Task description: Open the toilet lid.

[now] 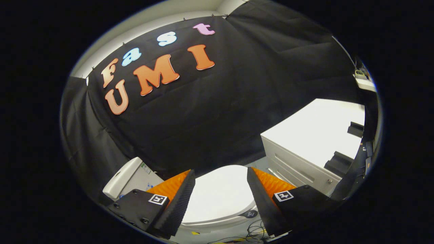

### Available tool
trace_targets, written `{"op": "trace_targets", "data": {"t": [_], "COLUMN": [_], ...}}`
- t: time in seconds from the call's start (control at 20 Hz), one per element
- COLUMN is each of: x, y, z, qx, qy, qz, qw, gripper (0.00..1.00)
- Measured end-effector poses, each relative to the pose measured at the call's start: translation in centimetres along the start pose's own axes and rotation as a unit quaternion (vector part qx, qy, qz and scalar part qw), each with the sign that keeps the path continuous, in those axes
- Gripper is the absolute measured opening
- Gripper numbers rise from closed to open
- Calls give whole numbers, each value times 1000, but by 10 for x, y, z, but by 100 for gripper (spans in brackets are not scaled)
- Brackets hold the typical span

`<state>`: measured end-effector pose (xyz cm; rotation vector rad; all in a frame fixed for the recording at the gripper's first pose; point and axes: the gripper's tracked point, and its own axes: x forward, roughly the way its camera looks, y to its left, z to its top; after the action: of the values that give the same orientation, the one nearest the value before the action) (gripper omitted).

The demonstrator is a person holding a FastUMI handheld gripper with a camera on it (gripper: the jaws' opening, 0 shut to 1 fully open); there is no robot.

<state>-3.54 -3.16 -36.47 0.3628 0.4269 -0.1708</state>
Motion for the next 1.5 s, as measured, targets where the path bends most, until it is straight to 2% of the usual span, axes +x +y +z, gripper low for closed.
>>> {"op": "trace_targets", "data": {"t": [0.25, 0.5, 0.65, 1.05, 1.2, 1.4, 1.5], "x": [9, 15, 22, 42, 51, 63, 69], "y": [-29, -51, -69, -106, -116, -119, -118], "z": [-62, -136, -167, -232, -247, -258, -263], "qx": [67, 105, 141, 273, 319, 378, 393], "qy": [57, 132, 151, 180, 177, 173, 175], "qz": [1, -13, -26, -58, -73, -73, -70], "qw": [996, 986, 978, 943, 928, 906, 900], "gripper": [99, 98, 99, 97, 89, 76, 62]}}
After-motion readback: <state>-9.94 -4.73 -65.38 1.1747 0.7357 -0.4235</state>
